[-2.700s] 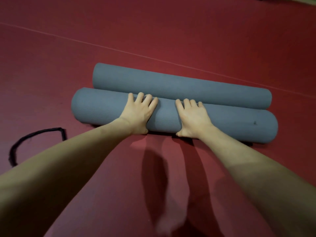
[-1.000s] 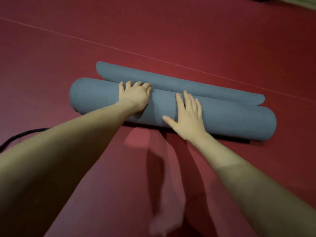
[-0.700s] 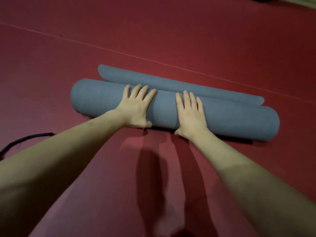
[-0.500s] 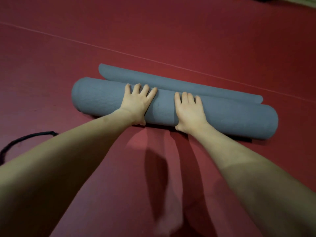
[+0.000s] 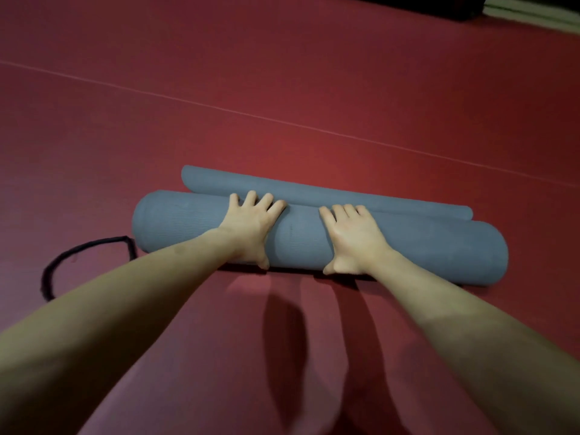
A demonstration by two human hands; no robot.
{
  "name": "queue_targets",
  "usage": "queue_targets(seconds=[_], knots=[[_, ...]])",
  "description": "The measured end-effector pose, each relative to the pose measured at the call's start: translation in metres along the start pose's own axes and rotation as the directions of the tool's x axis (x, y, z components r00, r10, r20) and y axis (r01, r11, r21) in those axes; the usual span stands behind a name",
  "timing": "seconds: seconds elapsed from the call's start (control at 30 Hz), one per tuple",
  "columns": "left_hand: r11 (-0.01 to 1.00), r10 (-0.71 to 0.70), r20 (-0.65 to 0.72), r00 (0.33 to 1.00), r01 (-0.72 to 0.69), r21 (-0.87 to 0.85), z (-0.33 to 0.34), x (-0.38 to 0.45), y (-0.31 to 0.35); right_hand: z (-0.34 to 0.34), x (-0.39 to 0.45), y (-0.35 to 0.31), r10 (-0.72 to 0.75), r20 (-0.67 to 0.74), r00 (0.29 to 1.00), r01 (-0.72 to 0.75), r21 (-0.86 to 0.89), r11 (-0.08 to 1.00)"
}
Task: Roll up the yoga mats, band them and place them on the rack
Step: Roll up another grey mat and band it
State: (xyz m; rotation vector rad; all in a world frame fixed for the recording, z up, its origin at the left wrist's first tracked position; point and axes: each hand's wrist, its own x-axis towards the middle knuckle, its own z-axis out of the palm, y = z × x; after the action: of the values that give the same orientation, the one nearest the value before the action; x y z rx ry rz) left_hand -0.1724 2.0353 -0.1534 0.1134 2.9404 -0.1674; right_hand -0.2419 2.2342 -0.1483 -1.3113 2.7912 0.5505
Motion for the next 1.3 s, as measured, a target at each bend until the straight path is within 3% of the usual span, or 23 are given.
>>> queue_targets(seconds=[0.17, 0.23, 0.33, 0.43, 0.67, 0.87, 1.03, 1.17, 1.3], knots=[[0.993, 0.114, 0.069, 0.991, -0.116, 0.029, -0.009, -0.015, -0.011, -0.004, -0.019, -0.012, -0.044, 0.015, 0.999, 0.043, 0.074, 0.996], [0.99, 0.117, 0.063, 0.991, -0.121, 0.065, -0.007, -0.02, -0.01, -0.003, -0.021, -0.011, -0.021, 0.043, 0.999, 0.011, 0.209, 0.978], [0.99, 0.117, 0.041, 0.992, -0.12, 0.077, -0.002, -0.024, -0.009, -0.006, -0.011, -0.004, 0.113, 0.133, 0.985, -0.164, 0.479, 0.863], [0.992, 0.115, 0.051, 0.992, -0.117, 0.044, -0.002, -0.023, -0.011, -0.006, 0.008, -0.003, 0.2, 0.273, 0.941, -0.314, 0.484, 0.817], [0.997, 0.052, 0.06, 0.997, -0.048, -0.066, -0.006, -0.012, -0.03, -0.005, 0.05, -0.001, 0.278, 0.399, 0.874, -0.453, 0.459, 0.764], [0.988, 0.033, -0.006, 0.999, -0.033, -0.151, -0.001, 0.004, -0.042, 0.002, 0.057, 0.01, 0.394, 0.24, 0.887, -0.46, 0.418, 0.783], [0.963, -0.05, 0.009, 0.999, 0.05, -0.263, 0.0, 0.015, -0.043, 0.008, 0.049, 0.003, 0.466, -0.08, 0.881, -0.385, 0.452, 0.805], [0.91, -0.279, -0.118, 0.953, 0.223, -0.35, -0.003, 0.041, -0.031, 0.017, 0.036, -0.011, 0.401, -0.342, 0.85, -0.224, 0.454, 0.862], [0.893, -0.398, -0.234, 0.887, 0.315, -0.322, -0.006, 0.058, -0.012, 0.032, 0.026, -0.01, 0.283, -0.396, 0.874, -0.133, 0.365, 0.921]])
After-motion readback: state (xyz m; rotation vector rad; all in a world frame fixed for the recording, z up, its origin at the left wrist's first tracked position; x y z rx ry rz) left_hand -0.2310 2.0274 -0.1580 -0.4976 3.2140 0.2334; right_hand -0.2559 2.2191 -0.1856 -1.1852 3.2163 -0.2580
